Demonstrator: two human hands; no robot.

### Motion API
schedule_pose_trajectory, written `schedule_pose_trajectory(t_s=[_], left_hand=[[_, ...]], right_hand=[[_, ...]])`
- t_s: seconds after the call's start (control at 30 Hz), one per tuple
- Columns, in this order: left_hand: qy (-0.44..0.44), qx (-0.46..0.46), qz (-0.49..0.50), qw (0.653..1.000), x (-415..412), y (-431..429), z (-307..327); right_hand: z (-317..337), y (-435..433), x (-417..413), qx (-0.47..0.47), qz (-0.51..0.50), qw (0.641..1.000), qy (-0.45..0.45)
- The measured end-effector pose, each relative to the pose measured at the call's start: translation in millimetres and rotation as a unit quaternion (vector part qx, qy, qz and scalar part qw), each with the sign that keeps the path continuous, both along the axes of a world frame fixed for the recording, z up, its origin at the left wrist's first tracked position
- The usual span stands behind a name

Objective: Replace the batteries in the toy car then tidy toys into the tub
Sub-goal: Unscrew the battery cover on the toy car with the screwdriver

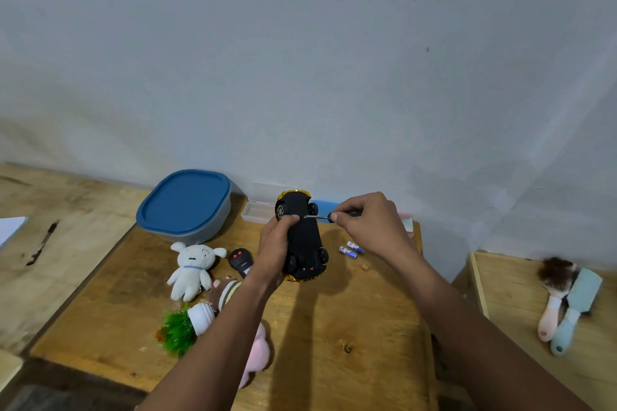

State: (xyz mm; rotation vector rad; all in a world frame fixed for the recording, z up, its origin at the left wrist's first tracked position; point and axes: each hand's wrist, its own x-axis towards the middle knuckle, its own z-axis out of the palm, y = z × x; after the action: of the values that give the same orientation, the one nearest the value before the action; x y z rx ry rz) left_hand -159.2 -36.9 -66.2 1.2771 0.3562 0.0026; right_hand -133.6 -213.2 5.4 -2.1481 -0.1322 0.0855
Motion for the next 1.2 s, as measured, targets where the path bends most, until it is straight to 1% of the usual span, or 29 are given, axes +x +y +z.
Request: schedule_pose_trajectory(t_s=[0.23, 0.67, 0.8, 0.97, 1.1, 1.2], left_hand=[[-0.002, 0.002, 0.004, 1.000, 2, 0, -3], [-0.051, 0.069, 0.043, 0.995, 0, -3, 2], [-0.053, 0.079, 0.041, 0.995, -2, -4, 1], [-0.040, 0.078, 0.038, 0.995, -5, -4, 1], [-0.032, 0.070, 0.028, 0.997, -9, -9, -2], [-0.009, 0.042, 0.034, 0.999, -12, -12, -6]], right_hand=[[0, 2, 1, -0.003, 0.006, 1.000, -0.002], [0, 5, 4, -0.020, -0.019, 1.000, 0.000], [1, 8, 1, -0.080, 0.014, 0.996, -0.039], [0, 7, -1, -0.091, 0.051, 0.992, -0.076], [6, 6, -3, -0.138, 0.113, 0.975, -0.134], [10, 7, -1, -0.150, 0.150, 0.966, -0.148]])
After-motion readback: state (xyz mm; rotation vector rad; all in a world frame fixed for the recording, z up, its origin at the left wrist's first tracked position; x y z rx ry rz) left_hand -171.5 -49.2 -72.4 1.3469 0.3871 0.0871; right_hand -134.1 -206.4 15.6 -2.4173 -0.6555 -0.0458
